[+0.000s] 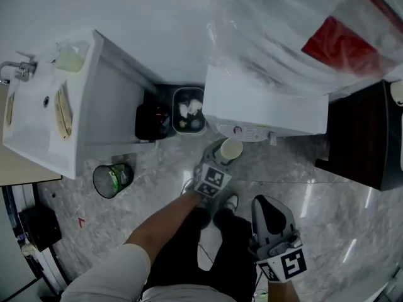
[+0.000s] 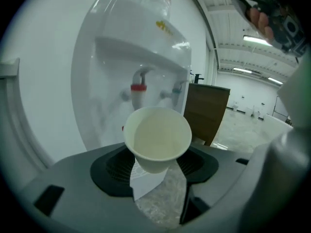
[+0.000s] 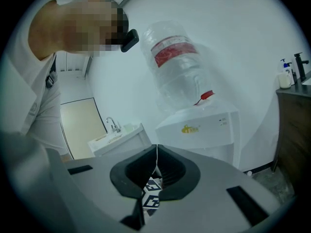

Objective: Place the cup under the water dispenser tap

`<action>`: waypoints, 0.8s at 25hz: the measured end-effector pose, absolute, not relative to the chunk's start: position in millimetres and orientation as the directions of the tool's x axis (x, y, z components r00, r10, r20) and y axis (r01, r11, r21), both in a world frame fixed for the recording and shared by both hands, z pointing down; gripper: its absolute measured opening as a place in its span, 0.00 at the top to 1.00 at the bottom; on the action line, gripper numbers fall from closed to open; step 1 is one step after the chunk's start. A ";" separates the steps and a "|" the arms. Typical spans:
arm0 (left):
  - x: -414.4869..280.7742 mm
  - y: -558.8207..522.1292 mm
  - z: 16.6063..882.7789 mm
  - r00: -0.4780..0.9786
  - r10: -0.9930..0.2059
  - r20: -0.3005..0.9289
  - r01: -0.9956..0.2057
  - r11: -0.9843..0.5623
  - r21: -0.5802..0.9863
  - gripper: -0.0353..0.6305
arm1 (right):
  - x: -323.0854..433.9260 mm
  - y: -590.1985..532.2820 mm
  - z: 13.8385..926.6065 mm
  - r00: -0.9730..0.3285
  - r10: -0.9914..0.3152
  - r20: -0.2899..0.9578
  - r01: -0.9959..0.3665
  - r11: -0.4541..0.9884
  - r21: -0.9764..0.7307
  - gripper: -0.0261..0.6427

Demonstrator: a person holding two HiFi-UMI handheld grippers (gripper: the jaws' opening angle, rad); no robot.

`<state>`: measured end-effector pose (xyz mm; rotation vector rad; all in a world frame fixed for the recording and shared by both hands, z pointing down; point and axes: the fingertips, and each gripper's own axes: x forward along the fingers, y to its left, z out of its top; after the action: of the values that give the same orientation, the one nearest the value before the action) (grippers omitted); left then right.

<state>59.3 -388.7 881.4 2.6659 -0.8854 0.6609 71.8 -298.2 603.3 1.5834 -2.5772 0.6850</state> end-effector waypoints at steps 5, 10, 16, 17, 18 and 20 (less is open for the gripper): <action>68.7 -413.2 946.9 0.688 -0.502 0.524 -0.629 -0.772 0.087 0.56 | 74.0 -311.0 630.3 -0.484 -0.837 0.256 -0.853 0.387 -0.350 0.94; 74.1 -429.9 980.6 0.664 -0.509 0.548 -0.641 -0.765 0.067 0.56 | 76.2 -316.1 644.3 -0.494 -0.828 0.266 -0.850 0.396 -0.346 0.94; 74.7 -437.2 1000.8 0.638 -0.514 0.573 -0.652 -0.757 0.047 0.54 | 80.3 -316.1 653.0 -0.492 -0.821 0.290 -0.853 0.388 -0.349 0.94; 75.0 -436.7 1002.5 0.637 -0.512 0.575 -0.651 -0.757 0.047 0.54 | 81.1 -315.6 652.8 -0.491 -0.820 0.293 -0.853 0.386 -0.351 0.94; 75.4 -436.4 1004.0 0.637 -0.511 0.577 -0.651 -0.758 0.048 0.53 | 81.9 -315.3 652.5 -0.491 -0.820 0.296 -0.854 0.384 -0.352 0.94; 75.9 -437.1 1005.1 0.638 -0.508 0.578 -0.650 -0.758 0.052 0.53 | 82.8 -314.8 652.3 -0.491 -0.818 0.299 -0.854 0.383 -0.352 0.94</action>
<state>75.9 -437.1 1005.1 2.6053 -0.9402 0.8031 82.8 -314.8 652.3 1.5440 -2.5497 0.7204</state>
